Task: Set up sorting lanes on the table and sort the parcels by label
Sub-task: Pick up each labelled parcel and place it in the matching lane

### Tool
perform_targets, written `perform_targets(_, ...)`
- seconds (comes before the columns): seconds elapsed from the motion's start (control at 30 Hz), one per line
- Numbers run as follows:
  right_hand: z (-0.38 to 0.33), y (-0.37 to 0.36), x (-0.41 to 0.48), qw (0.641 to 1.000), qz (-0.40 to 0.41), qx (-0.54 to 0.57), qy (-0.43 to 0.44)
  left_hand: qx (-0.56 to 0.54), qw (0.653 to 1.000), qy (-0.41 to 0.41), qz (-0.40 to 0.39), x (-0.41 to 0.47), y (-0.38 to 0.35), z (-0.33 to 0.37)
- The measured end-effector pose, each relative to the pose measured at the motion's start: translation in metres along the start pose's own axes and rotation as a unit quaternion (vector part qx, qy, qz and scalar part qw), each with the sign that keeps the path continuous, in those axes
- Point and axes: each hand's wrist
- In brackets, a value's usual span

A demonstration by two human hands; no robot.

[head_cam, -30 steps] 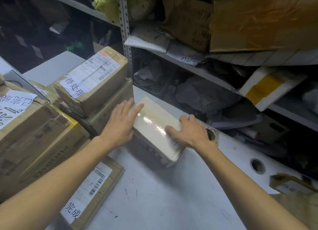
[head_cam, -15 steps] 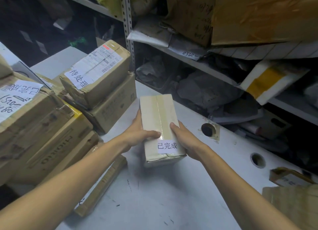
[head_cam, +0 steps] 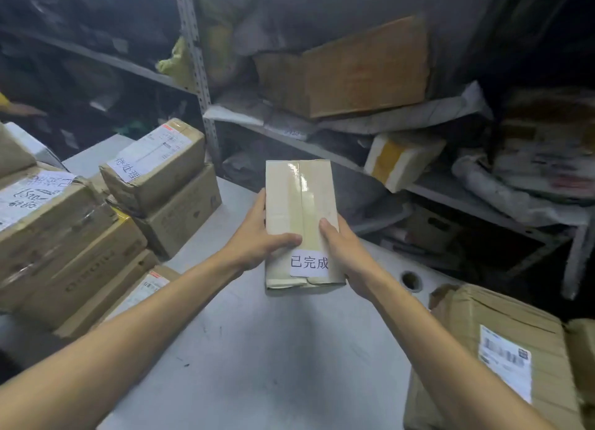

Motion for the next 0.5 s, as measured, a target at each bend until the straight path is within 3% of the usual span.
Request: perform_targets(0.5, -0.036, 0.075, -0.192, 0.987, 0.146, -0.017, 0.063, -0.011, 0.986, -0.106, -0.124, -0.096, -0.087, 0.099)
Point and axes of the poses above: each hand's wrist, its own x-axis towards the middle knuckle, its own y-axis out of the back of the hand, z = x × y, and after that the axes turned 10 degrees about x, right-handed
